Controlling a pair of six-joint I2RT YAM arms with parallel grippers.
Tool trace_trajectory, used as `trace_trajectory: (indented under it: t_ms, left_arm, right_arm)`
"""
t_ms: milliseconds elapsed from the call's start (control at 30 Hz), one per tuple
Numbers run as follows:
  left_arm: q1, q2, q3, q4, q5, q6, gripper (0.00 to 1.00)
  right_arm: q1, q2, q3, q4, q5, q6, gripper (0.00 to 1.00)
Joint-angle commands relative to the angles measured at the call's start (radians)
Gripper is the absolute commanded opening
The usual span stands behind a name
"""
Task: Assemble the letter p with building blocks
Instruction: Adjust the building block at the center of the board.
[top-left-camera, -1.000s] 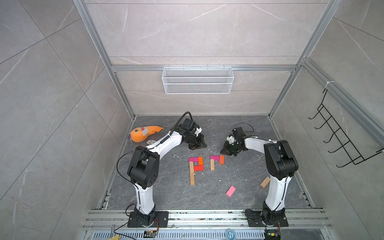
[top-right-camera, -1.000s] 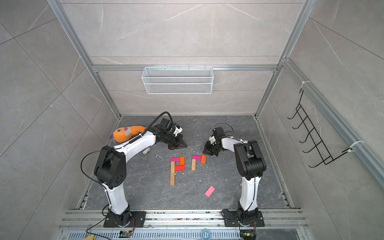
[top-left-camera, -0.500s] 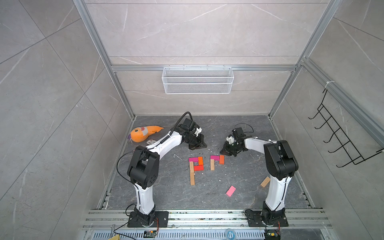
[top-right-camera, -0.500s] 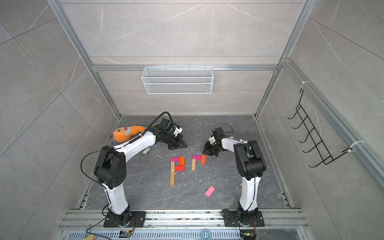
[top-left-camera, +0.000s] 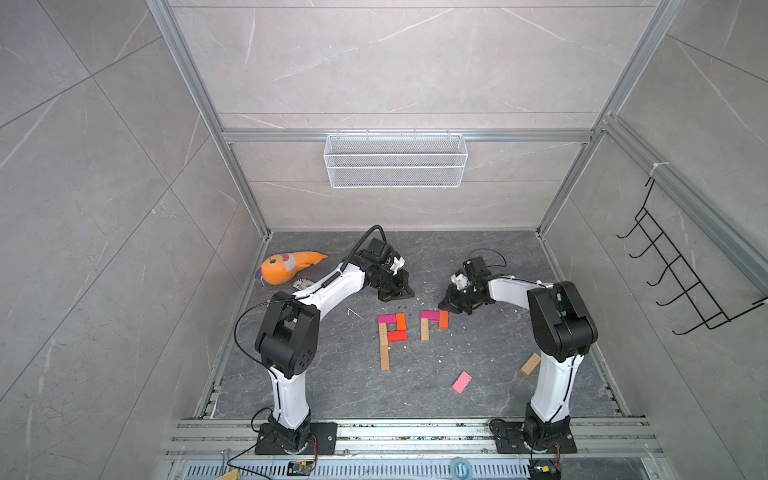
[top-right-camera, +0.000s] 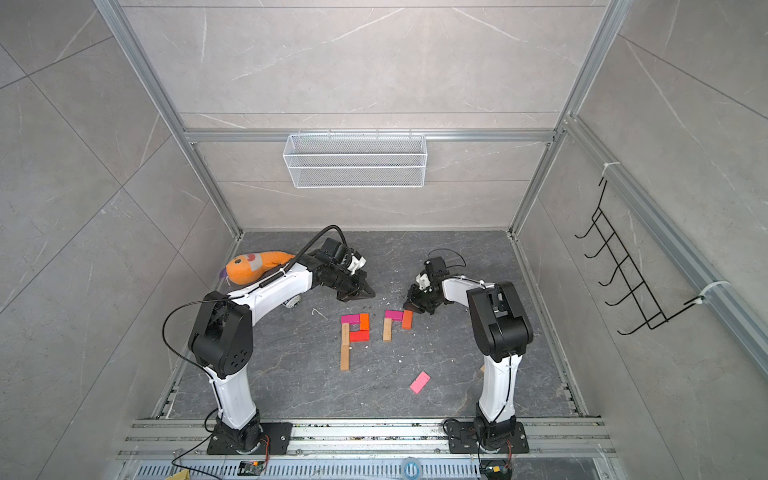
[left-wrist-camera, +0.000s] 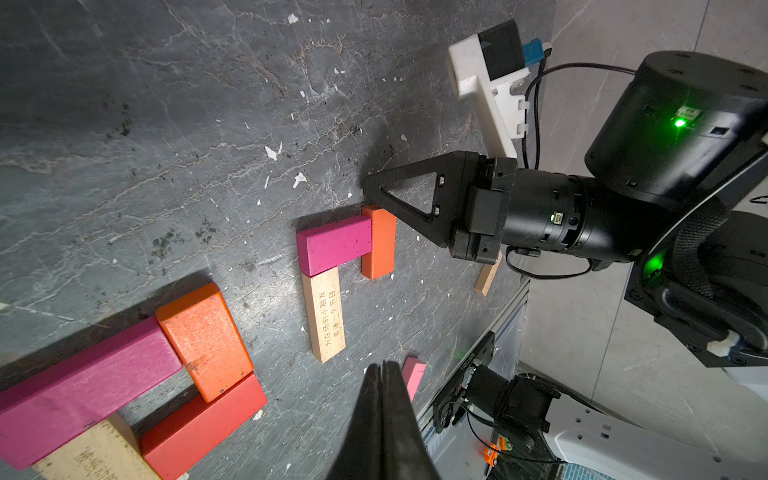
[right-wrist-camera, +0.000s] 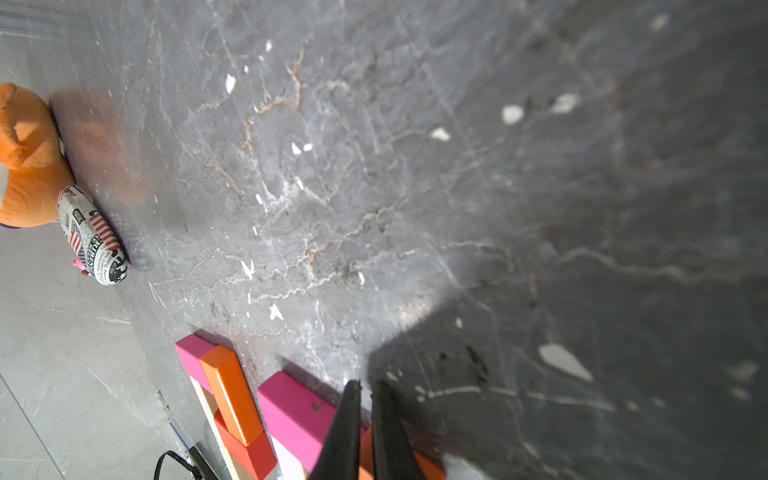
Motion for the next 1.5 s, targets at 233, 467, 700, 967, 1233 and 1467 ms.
trace_trajectory:
  t_ms: [233, 467, 700, 967, 1233, 1467]
  left_arm:
    - [-0.006, -0.012, -0.010, 0.018, 0.023, 0.009, 0.00]
    - [-0.006, -0.012, -0.011, 0.021, 0.023, 0.007, 0.00]
    - [-0.007, -0.012, -0.015, 0.026, 0.025, 0.002, 0.00]
    - [-0.010, -0.013, -0.020, 0.031, 0.026, -0.002, 0.00]
    - [-0.011, -0.015, -0.021, 0.033, 0.028, -0.005, 0.00]
    - [-0.011, -0.027, -0.011, 0.022, 0.032, -0.001, 0.00]
  right_arm:
    - [0.010, 0.000, -0.059, -0.046, 0.066, 0.034, 0.13]
    - [0.010, 0.000, -0.061, -0.041, 0.087, 0.056, 0.14]
    - [0.010, -0.012, -0.078, -0.023, 0.112, 0.096, 0.14]
    - [0.010, -0.005, -0.096, -0.002, 0.123, 0.120, 0.15]
    - [0.001, 0.033, 0.017, -0.076, 0.125, 0.081, 0.16]
    - [-0.062, 0.101, 0.212, -0.195, 0.111, 0.025, 0.27]
